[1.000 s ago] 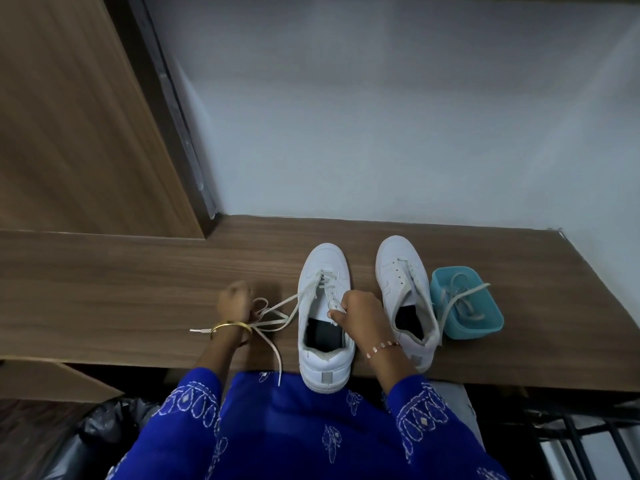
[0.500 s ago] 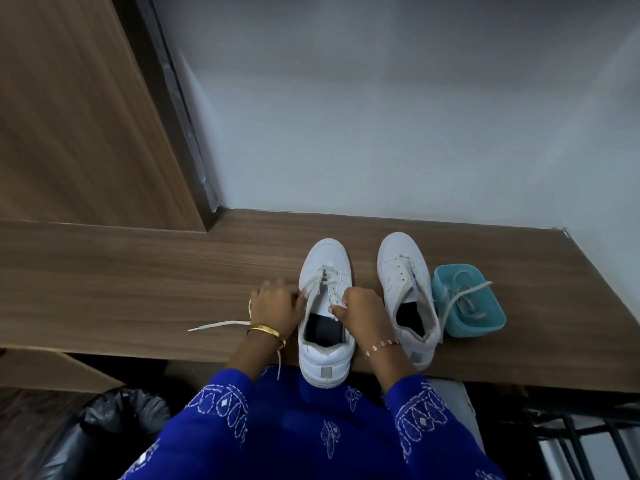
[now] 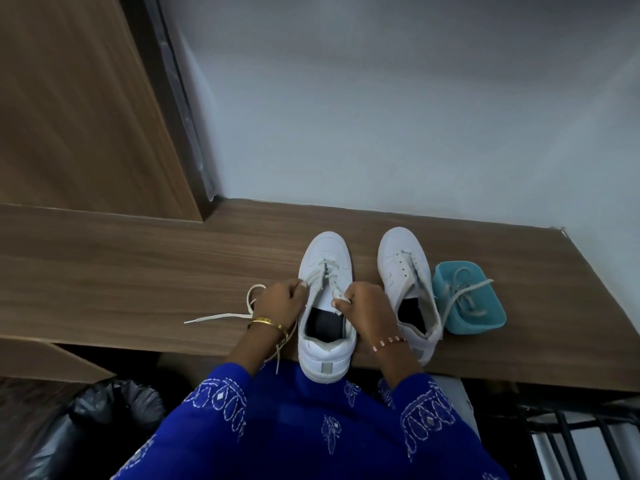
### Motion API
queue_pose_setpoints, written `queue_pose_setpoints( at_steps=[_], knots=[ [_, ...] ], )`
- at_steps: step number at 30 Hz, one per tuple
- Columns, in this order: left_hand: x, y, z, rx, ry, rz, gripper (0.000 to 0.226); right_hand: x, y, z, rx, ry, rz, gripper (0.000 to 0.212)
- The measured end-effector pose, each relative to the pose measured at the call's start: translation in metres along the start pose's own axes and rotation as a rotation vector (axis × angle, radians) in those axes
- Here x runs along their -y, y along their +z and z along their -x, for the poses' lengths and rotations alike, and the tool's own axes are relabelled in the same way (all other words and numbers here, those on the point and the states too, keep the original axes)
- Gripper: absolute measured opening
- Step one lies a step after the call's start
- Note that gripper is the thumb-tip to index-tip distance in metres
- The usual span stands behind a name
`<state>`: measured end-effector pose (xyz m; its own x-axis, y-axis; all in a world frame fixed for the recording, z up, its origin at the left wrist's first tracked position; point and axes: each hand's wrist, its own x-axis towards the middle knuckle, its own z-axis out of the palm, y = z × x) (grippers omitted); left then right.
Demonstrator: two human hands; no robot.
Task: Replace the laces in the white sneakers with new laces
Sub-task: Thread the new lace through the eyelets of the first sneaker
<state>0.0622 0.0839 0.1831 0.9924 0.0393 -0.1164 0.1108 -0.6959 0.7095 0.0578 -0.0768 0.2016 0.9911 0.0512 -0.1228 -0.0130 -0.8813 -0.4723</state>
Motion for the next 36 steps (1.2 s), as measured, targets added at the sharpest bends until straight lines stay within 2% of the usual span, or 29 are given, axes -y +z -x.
queue_pose_setpoints(
  at_steps=[4,6,8,10,13,15,19,24,28,30,31,33,36],
  knots=[
    [-0.015,0.002,-0.007,0.063,-0.081,0.110,0.032,0.001,0.001,0.004,-0.028,-0.019,-0.010,0.029],
    [-0.022,0.004,-0.009,0.063,-0.144,0.189,0.032,0.002,0.002,0.004,-0.032,-0.011,0.000,0.033],
    [-0.028,0.009,-0.014,0.054,-0.223,0.349,0.023,0.001,0.002,0.004,-0.032,-0.006,0.014,0.040],
    [-0.034,0.010,-0.018,0.060,-0.285,0.533,0.027,0.002,0.002,0.004,-0.029,-0.008,0.006,0.033],
    [-0.039,0.007,-0.022,0.085,-0.363,0.860,0.014,0.002,0.002,0.005,-0.028,-0.016,-0.005,0.034],
    [-0.039,0.000,-0.023,0.050,-0.437,0.969,0.012,0.002,0.003,0.007,-0.040,-0.012,-0.004,0.040],
    [-0.031,-0.011,-0.031,-0.043,-0.470,1.169,0.031,0.002,0.002,0.010,-0.067,-0.018,0.002,0.040],
    [-0.038,-0.055,-0.034,-0.235,-0.342,1.344,0.032,-0.002,0.001,0.009,-0.036,-0.017,-0.050,0.033],
    [-0.052,-0.097,-0.035,-0.309,-0.186,1.372,0.029,-0.002,-0.012,0.000,0.070,0.004,-0.105,0.037],
    [-0.064,-0.112,-0.033,-0.281,-0.118,1.322,0.027,0.006,-0.025,-0.007,0.060,-0.027,-0.131,0.023],
    [-0.070,-0.117,-0.030,-0.232,-0.090,1.268,0.026,0.012,-0.034,-0.011,0.019,-0.037,-0.165,0.018],
    [-0.083,-0.118,-0.024,-0.077,-0.055,1.134,0.027,0.028,-0.050,-0.024,-0.047,-0.084,-0.274,0.033],
    [-0.097,-0.113,-0.012,0.180,-0.012,0.974,0.029,0.056,-0.070,-0.040,-0.049,-0.258,-0.470,0.054]
  ],
)
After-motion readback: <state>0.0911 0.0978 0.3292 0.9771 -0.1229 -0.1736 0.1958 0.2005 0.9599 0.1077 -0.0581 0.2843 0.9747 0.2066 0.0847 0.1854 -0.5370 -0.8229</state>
